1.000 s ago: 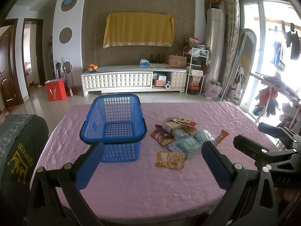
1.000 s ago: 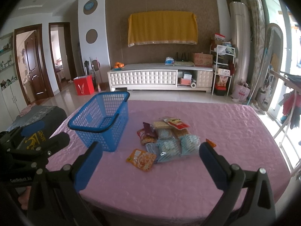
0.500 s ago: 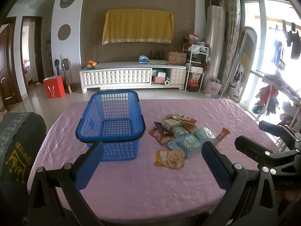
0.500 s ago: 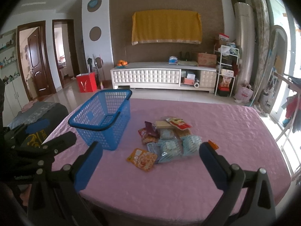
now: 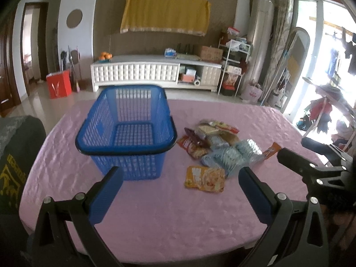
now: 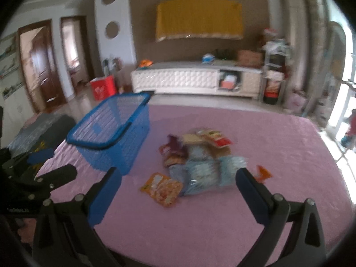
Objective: Organize snacks
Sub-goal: 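Grasp the orange snack bag with the right gripper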
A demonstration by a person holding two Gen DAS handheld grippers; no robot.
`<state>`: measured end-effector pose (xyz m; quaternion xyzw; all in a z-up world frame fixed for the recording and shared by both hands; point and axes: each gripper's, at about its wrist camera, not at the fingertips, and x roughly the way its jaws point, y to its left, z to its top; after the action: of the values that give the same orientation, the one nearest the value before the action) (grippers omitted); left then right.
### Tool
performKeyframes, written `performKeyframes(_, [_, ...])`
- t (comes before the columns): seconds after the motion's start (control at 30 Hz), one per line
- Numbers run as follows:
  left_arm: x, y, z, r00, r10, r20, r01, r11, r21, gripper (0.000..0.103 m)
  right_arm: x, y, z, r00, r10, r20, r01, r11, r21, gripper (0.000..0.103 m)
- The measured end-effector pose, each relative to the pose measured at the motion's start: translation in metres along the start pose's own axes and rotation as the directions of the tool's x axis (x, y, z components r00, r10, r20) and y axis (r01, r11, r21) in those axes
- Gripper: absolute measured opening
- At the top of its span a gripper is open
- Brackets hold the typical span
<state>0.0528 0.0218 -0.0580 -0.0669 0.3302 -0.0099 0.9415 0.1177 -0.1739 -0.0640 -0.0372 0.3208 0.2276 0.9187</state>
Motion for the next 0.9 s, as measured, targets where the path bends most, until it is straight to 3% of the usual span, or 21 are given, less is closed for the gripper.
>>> performKeyframes(0.1, [0.016,0.009,-0.006,0.999,-0.016,-0.043,0.015,0.999,-0.031,0.102,0.026,0.005,0.0,0.995,0.075,-0.065,-0.079,0.995,-0.056,0.103])
performKeyframes(0.2, [0.031,0.018,-0.014,0.996,-0.02,-0.083,0.015,0.998,-0.062,0.102,0.049,0.015,-0.003,0.987,0.099,-0.127,-0.117,0.983,-0.143,0.102])
performKeyframes(0.33, [0.052,0.026,-0.028,0.992,-0.009,-0.129,-0.002,0.997,-0.082,0.102,0.084,0.022,-0.01,0.947,0.187,-0.26,-0.243,0.949,-0.199,0.098])
performKeyframes(0.5, [0.077,0.033,-0.044,0.982,-0.018,-0.19,-0.004,0.994,-0.111,0.102,0.121,0.034,-0.023,0.903,0.178,-0.39,-0.319,0.887,-0.334,0.085])
performKeyframes(0.7, [0.099,0.036,-0.052,0.971,-0.048,-0.235,0.017,0.991,-0.132,0.102,0.154,0.045,-0.027,0.847,0.177,-0.501,-0.42,0.801,-0.428,0.08])
performKeyframes(0.9, [0.111,0.035,-0.059,0.962,-0.061,-0.265,0.026,0.991,-0.135,0.102,0.175,0.046,-0.03,0.82,0.154,-0.551,-0.461,0.749,-0.476,0.08])
